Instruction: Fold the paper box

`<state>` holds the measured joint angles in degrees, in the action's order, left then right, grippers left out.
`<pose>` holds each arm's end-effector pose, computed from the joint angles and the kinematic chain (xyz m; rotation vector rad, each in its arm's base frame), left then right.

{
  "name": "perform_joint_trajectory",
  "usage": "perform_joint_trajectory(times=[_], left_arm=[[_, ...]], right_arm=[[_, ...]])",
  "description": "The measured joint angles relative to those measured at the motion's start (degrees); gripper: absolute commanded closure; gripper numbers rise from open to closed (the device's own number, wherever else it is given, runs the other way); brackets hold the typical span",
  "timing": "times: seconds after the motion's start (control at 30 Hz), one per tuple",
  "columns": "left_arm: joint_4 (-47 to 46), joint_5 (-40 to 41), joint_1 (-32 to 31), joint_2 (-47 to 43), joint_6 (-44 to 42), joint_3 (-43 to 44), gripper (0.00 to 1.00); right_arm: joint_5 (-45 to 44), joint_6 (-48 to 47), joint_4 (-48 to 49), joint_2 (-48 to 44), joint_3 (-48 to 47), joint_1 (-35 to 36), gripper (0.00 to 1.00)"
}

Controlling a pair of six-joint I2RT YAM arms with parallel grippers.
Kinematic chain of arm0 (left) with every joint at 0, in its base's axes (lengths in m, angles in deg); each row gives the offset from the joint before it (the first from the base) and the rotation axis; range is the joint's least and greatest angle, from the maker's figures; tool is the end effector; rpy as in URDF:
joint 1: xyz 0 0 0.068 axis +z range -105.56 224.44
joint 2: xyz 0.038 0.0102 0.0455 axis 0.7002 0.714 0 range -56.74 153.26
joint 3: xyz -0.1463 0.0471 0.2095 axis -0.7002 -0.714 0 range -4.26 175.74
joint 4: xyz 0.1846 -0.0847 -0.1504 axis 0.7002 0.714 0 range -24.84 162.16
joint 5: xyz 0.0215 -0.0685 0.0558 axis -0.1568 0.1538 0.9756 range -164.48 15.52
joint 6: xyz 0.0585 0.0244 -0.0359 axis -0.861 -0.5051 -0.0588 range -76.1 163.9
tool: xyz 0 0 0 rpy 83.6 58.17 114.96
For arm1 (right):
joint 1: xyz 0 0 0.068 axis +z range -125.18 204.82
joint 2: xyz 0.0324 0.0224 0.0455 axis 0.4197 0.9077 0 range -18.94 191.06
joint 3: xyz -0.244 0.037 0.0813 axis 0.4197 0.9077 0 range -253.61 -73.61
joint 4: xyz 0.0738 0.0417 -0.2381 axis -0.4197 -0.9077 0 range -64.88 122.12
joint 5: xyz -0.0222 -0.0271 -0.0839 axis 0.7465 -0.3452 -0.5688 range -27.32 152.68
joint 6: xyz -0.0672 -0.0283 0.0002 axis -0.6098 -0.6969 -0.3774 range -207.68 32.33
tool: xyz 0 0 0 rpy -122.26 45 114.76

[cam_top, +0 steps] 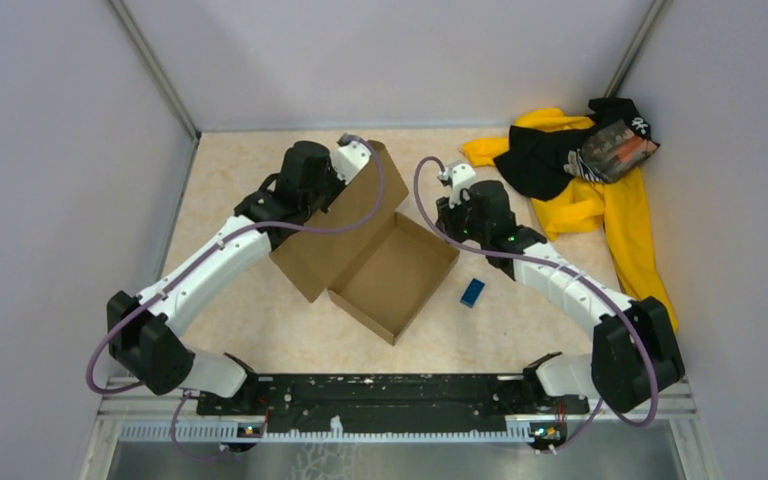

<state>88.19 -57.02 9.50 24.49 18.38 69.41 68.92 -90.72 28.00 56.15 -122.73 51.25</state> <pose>0.2865 -0.1780 0.3226 0.8886 1.8862 0.2207 0.2745 0.1438 0.2391 -0.6014 2.0255 0.3594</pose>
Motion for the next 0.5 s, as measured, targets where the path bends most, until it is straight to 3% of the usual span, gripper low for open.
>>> perform_joint_trajectory(times=[0.5], left_arm=[[-10.40,-8.61,-3.74,1.60,-13.92,0.90,0.87]], right_arm=[[-3.10,11.87,0.76,-6.36,6.03,-4.57,0.68]])
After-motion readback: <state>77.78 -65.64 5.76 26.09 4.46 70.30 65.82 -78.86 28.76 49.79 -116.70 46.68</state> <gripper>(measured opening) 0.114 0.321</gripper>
